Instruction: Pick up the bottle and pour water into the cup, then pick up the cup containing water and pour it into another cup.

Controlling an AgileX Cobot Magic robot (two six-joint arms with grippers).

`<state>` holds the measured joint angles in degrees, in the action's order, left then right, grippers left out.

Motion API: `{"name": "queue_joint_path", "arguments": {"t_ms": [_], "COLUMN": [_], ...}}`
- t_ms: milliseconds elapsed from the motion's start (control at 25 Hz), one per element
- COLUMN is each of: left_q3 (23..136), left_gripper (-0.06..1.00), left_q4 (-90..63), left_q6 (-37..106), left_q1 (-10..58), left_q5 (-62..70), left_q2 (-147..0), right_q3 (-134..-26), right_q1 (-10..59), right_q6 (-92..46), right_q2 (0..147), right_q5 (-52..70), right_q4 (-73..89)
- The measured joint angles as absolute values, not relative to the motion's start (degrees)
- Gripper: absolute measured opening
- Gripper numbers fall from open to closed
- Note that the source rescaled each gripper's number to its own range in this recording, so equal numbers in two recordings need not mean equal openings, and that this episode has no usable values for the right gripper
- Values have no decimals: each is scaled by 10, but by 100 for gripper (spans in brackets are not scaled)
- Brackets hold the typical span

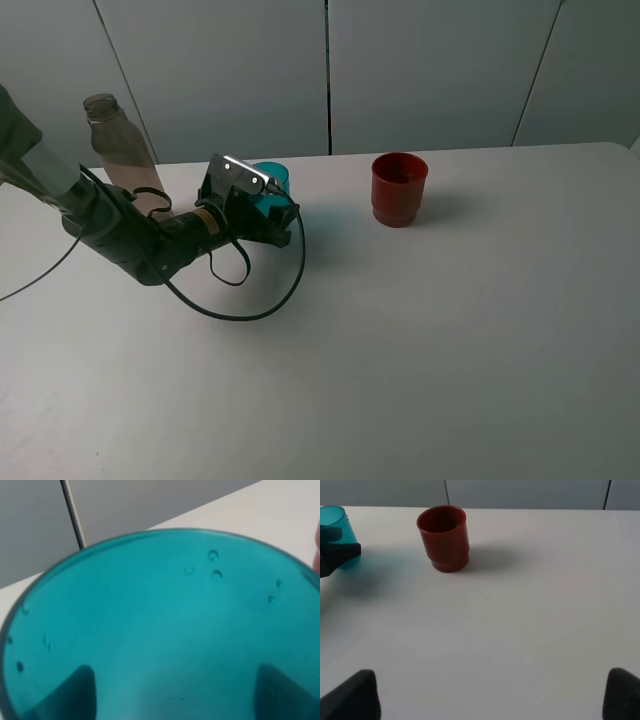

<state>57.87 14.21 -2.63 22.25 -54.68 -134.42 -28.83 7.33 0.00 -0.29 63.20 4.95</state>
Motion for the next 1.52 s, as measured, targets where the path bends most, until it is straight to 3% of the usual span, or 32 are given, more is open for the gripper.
{"name": "queue_joint_path", "arguments": {"t_ms": [680, 720, 760, 800, 840, 880, 1160, 1520], "left_q3": [579, 579, 579, 579, 579, 579, 579, 578], "left_gripper": [13, 26, 57, 79, 89, 94, 98, 99], "left_q4": [198, 198, 199, 200, 200, 201, 201, 157], "left_q6": [-89, -93, -96, -98, -99, -99, -100, -104], "left_q1": [195, 195, 195, 195, 195, 195, 195, 204], "left_q5": [-562, -562, -562, -562, -562, -561, -507, -241], "left_q2": [-1350, -1350, -1349, -1345, -1340, -1332, -1244, -997], "right_q3": [-288, -288, -288, -288, -288, -288, -288, -288], "right_q1": [73, 73, 73, 73, 73, 73, 73, 73], "right_q6": [0, 0, 0, 0, 0, 0, 0, 0], "right_q2": [-3, -3, -3, -3, -3, -3, -3, -3], "right_q5": [632, 632, 632, 632, 632, 632, 632, 632], "right_q4": [50, 50, 50, 50, 50, 50, 50, 50]}}
